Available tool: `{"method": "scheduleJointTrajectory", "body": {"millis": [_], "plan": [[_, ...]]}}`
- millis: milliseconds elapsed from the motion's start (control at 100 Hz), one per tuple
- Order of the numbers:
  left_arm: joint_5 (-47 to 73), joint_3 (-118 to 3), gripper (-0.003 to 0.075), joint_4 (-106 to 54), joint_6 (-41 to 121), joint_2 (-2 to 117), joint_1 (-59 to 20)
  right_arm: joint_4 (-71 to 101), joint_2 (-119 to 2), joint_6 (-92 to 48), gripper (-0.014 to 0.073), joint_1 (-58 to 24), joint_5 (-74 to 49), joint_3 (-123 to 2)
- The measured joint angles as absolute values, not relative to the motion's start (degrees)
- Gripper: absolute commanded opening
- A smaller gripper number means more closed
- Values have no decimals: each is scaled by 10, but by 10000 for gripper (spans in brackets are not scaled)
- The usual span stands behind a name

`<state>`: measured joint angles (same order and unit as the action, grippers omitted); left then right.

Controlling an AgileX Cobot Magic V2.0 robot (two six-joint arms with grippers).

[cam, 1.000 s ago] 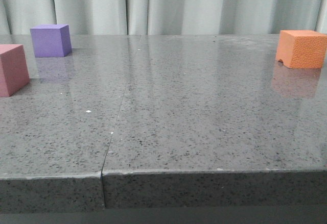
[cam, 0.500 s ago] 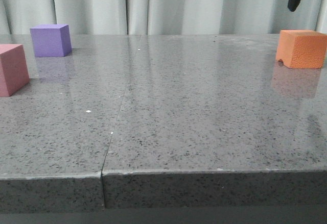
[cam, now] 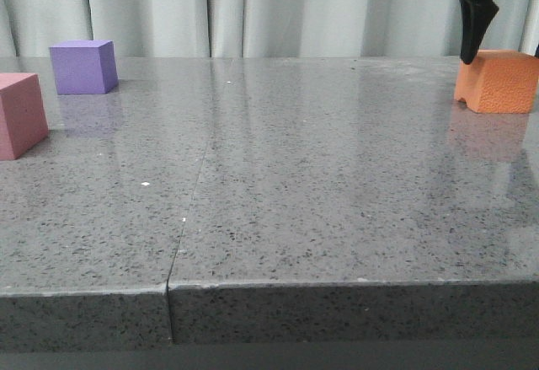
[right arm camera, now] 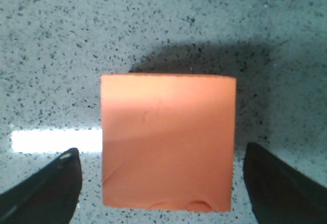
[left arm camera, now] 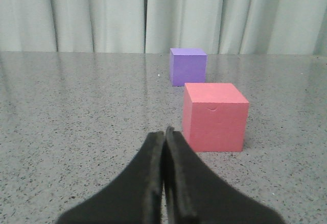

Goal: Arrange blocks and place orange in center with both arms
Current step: 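Lower the right gripper over the orange cube and close on it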

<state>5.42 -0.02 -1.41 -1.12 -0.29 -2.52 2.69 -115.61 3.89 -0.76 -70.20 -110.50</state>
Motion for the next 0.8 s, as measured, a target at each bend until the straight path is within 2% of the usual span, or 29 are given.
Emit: {"method": "scheduleJointTrajectory", "body": {"millis": [210,400,500,800], "plan": [[54,0,-20,-14,-11,-3,-25,27,-1173,39,622,-8,-698,-1105],[54,0,-20,-14,-11,-3,-25,27,-1173,40,472,-8,-695,-1105],[54,0,-20,-14,-11,-3,-25,26,-1173,40,430,-8,-690,-1105],[54,0,-20,-14,-11,-3,-25,26,-1173,40,423,-8,-681,-1105]]}}
